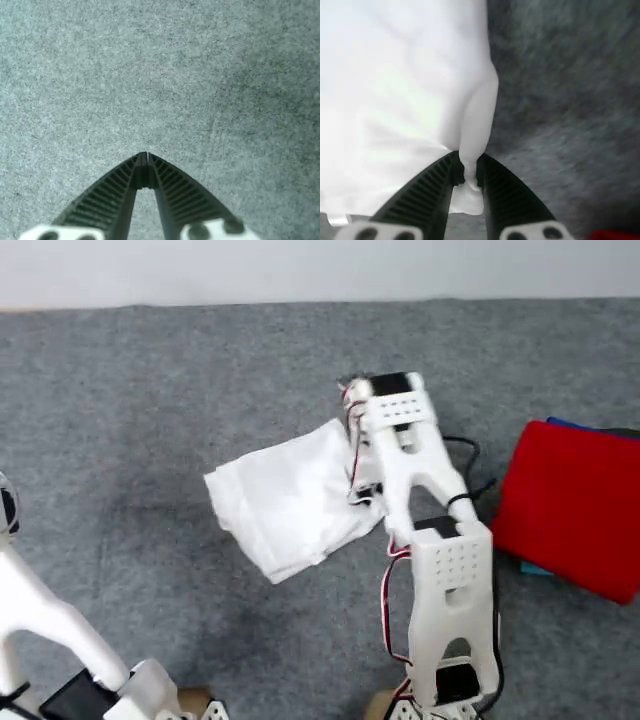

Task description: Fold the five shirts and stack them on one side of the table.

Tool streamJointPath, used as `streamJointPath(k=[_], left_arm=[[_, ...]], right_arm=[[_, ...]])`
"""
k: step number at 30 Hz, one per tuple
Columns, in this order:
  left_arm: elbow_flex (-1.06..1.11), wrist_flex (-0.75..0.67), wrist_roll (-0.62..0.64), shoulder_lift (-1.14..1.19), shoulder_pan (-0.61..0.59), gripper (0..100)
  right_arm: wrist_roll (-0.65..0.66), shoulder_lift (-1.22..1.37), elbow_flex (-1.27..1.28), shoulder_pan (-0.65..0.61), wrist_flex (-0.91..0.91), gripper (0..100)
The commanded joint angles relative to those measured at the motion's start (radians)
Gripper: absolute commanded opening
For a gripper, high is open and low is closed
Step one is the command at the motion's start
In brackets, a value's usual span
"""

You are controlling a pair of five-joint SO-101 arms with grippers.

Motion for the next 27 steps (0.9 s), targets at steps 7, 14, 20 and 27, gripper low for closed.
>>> streamJointPath(k=[7, 14, 20, 27], left_arm=[[-0.010, -0.006, -0.011, -0.043, 0.006, 2], [-0.010, -0.002, -0.011, -0.043, 0.008, 2], [-0.012, 0.023, -0.052, -0.043, 0.008, 2], [-0.012, 0.021, -0.058, -0.043, 0.009, 2]], right_arm=[[0.462, -0.007, -0.095, 0.128, -0.283, 0.9], [0.664, -0.005, -0.094, 0.142, -0.456, 0.9], [0.736, 0.012, -0.094, 0.124, -0.524, 1.8], [0.511, -0.027, -0.127, 0.124, -0.490, 20.6]])
